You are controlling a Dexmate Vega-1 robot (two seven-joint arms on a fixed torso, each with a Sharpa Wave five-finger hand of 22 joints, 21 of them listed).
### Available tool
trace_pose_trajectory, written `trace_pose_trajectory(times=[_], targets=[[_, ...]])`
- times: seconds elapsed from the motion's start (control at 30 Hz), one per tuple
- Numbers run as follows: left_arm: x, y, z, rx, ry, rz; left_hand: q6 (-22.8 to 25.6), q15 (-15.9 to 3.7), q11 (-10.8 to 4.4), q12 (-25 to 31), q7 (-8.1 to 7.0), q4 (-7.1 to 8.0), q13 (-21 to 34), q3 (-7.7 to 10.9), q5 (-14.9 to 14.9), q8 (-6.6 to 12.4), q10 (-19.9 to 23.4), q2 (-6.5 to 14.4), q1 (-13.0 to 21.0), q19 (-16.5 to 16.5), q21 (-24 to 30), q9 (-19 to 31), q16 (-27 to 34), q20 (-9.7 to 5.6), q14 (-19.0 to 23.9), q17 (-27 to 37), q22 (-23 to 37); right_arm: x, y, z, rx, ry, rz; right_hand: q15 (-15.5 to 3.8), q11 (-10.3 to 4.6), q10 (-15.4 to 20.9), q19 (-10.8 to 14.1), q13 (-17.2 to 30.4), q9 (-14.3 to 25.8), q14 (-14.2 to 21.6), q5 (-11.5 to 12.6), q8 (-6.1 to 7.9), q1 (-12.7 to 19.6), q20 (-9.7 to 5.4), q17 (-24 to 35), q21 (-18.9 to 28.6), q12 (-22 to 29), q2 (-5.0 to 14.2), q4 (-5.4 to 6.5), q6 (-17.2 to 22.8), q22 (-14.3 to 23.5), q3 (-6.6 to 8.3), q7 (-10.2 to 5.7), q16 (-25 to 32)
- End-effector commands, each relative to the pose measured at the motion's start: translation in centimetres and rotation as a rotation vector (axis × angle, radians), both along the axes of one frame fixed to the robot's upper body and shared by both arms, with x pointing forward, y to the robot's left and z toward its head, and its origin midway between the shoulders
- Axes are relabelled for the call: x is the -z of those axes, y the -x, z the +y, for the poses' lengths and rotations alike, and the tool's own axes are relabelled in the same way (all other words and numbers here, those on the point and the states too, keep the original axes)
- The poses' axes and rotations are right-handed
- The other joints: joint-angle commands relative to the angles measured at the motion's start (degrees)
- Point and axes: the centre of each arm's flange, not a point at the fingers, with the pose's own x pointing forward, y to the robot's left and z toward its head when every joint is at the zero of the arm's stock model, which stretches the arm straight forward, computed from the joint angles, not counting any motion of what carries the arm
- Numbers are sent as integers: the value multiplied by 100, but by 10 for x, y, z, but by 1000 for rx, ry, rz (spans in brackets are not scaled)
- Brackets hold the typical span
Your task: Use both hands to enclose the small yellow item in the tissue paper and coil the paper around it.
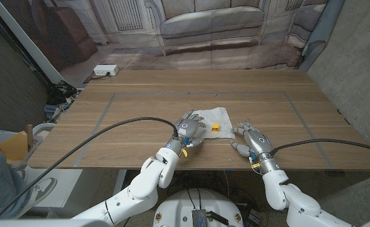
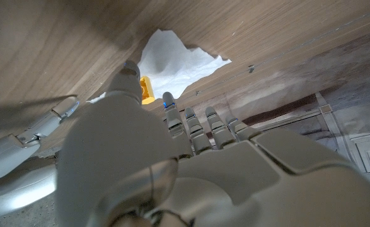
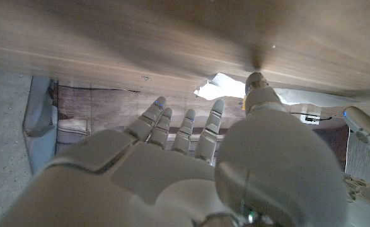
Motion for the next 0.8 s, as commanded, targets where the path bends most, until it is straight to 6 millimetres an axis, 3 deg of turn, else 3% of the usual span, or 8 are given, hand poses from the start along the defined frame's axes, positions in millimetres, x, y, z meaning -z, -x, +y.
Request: trace_pose_trajectory(times=[0.03,0.8], targets=[[8,-3,2,-9,-10,6,37,-404,5,14,5,-6,-8,-6,52,29,54,11,-20,-64,17,15,31,-44,32,1,11,3,-2,1,2,-6,8,-11,-10,46,55,12,11,23,56,0,17,24,20,38,19,-61,38,51,8,16,3,15],[11,-13,6,11,7,14,105,-425,-25,31,-5,-2,-7,1,56,44,122,47,-11,-48,31,17,43,-24,78,4,13,10,-4,19,-15,52,-84,-3,52,-46,47,17,10,36,118,-90,20,73,27,38,-21,-119,55,-52,10,-24,6,11]])
